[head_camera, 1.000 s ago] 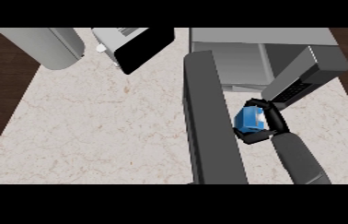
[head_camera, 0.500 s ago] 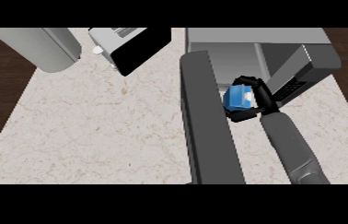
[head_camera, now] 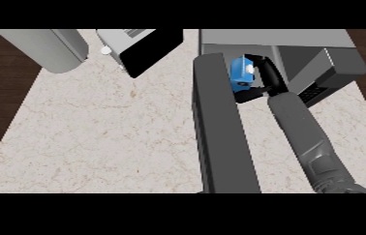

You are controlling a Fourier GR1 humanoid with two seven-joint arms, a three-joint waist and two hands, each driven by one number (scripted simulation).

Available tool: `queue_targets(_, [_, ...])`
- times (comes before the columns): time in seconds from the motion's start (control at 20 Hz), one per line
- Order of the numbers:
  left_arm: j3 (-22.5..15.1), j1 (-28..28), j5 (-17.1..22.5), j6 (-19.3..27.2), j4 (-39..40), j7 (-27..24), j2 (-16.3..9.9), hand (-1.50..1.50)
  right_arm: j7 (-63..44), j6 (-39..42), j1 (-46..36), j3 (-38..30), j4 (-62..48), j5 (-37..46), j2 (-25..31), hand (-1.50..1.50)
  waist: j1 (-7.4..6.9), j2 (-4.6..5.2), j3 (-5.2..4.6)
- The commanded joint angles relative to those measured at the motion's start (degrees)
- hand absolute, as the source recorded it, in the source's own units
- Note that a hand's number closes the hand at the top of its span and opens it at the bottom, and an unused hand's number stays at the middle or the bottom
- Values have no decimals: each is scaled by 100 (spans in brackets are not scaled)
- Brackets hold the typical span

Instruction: Pick up the milk, place it into the microwave and close the microwave

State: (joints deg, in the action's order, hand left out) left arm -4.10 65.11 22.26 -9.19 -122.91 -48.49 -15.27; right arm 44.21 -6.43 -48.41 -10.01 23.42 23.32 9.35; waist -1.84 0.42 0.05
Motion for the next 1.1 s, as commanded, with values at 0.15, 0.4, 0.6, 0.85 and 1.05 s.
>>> queue_targets(0.15, [86, -421, 147, 13, -43, 465, -108, -150, -389, -934, -818, -171, -767, 206, 114, 150, -158, 101, 7])
queue_targets(0.4, [102, -670, 117, -136, 298, 493, -216, -150, -808, -1612, -1014, -347, -1157, 224, 258, 150, -340, 200, 9])
queue_targets(0.6, [234, -739, 240, -145, 127, 553, -274, -150, -971, -2259, -1085, -642, -1238, 27, 216, 150, -457, 258, 20])
queue_targets(0.85, [302, -1090, 122, -189, 571, 478, -302, -150, -557, -2646, -999, -682, -1263, 61, 266, -150, -503, 280, 18])
queue_targets(1.05, [225, -1324, -101, -39, 562, 551, -264, -150, -954, -2757, -1284, -447, -1581, 360, 297, -150, -623, 321, 14])
